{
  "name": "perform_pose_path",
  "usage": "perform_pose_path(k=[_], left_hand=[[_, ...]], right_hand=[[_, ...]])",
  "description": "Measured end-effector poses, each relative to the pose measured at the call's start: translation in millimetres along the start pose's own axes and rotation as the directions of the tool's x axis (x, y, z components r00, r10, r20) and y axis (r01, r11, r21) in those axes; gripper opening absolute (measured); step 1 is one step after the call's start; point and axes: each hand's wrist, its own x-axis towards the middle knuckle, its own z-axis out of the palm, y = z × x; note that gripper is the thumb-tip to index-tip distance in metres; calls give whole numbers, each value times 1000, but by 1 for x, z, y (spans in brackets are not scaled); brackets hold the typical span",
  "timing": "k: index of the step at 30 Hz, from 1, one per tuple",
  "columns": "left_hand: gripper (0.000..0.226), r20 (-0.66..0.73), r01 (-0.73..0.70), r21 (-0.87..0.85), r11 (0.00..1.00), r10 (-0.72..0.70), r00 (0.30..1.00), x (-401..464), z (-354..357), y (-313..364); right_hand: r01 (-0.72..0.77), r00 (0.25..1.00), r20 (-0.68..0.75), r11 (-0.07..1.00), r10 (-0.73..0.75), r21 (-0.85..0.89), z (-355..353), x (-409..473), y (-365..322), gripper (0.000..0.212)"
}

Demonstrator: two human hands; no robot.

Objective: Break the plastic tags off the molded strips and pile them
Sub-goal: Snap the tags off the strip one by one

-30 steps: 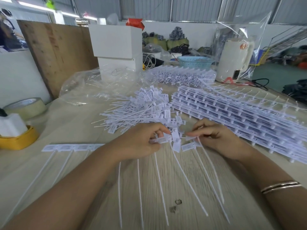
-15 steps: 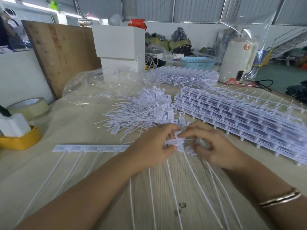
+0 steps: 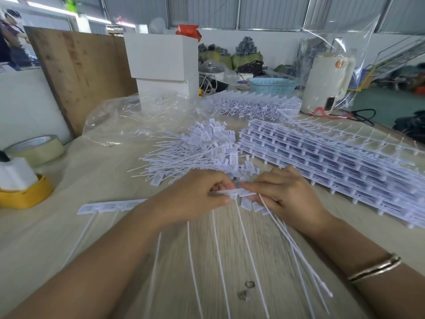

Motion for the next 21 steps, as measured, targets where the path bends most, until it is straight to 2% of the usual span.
perform_pose_path(k=[2, 7, 11, 15, 18, 20, 21], left_hand=[[21, -19, -13, -14, 1000, 12, 1000, 1, 1, 1], [21, -18, -27, -36, 999, 26, 999, 0, 2, 3], [24, -33, -40, -65, 997, 38, 999, -1, 1, 6], [23, -62, -67, -68, 995, 62, 996, 0, 2, 9], [20, -45, -88, -103, 991, 84, 995, -1, 1, 9], [21, -24, -114, -137, 984, 112, 993, -2, -1, 10], [20, -15, -127, -167, 978, 126, 992, -2, -2, 10]], right_hand=[[-41, 999, 38, 997, 39, 68, 0, 1, -1, 44], [-131, 989, 109, 954, 105, 269, 3, -2, 4, 24], [-196, 979, 125, 908, 161, 370, 4, -2, 4, 21], [-317, 945, 133, 743, 297, 590, 2, -2, 2, 15], [-327, 942, 159, 706, 295, 629, -1, -2, 5, 22], [-340, 932, 173, 602, 320, 722, -1, -2, 5, 20], [-350, 921, 175, 546, 348, 761, 1, -2, 5, 25]])
